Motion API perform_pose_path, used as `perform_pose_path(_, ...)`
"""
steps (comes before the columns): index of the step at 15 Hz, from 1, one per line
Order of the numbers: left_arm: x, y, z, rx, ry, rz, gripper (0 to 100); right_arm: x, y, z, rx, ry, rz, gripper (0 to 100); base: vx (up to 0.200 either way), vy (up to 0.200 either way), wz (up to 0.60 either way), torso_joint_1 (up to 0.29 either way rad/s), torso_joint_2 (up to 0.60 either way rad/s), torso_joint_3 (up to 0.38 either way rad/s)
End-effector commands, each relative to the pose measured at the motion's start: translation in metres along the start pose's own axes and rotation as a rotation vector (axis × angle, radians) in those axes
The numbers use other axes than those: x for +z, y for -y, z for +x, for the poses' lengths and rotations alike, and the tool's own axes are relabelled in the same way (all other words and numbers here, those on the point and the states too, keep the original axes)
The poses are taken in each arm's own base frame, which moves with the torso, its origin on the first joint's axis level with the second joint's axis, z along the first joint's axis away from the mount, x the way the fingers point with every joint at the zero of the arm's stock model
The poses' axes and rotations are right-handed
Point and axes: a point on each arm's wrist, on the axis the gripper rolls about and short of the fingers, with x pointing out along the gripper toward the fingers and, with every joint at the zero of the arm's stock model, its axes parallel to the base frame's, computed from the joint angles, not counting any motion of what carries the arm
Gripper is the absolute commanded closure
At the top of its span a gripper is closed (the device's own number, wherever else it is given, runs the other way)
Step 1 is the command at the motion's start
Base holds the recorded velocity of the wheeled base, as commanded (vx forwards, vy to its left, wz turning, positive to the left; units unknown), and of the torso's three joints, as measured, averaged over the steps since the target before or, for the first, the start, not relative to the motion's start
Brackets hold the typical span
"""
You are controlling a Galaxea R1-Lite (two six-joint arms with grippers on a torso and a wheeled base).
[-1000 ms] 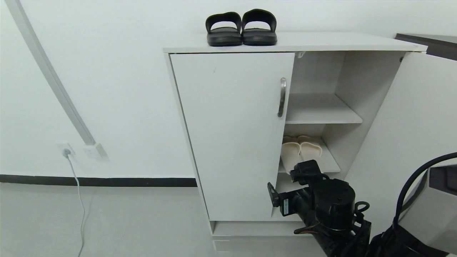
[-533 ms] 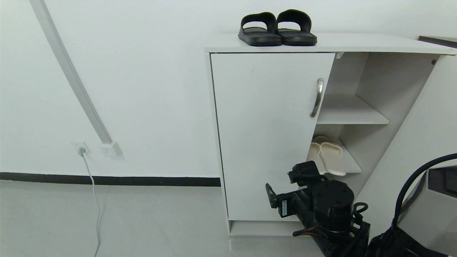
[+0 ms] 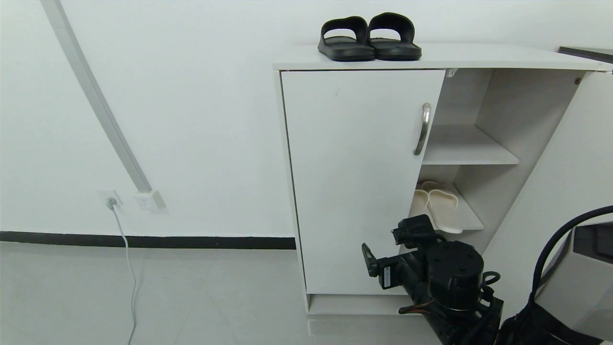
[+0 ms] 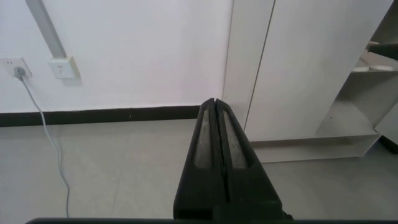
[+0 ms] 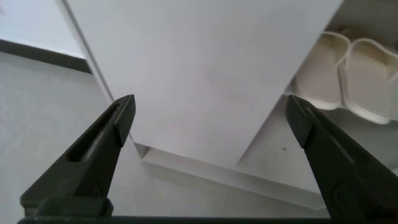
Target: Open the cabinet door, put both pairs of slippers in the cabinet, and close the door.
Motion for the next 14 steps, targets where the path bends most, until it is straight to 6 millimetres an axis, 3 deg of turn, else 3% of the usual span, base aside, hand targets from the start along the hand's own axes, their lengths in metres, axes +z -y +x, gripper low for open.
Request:
perform_pose_path(1,0.0,0.0,0.0001,0.0,-0.001,0.0,100,-0.002,0.0001,0.0003,-0.001,-0.006,-0.004,0,0.0,0.0,0.0,0.0,0.0,0.0)
perform_pose_path(9,0.0,0.0,0.0001,0.0,-0.001,0.0,100,-0.0007,0.001,0.0025,-0.008,0.0,0.001,0,0.0,0.0,0.0,0.0,0.0,0.0)
perform_pose_path(14,0.0,0.0,0.0001,0.0,-0.001,0.0,100,0.0012,0.0009,0.0031,-0.023,0.009,0.005,0,0.0,0.0,0.0,0.03,-0.32,-0.301)
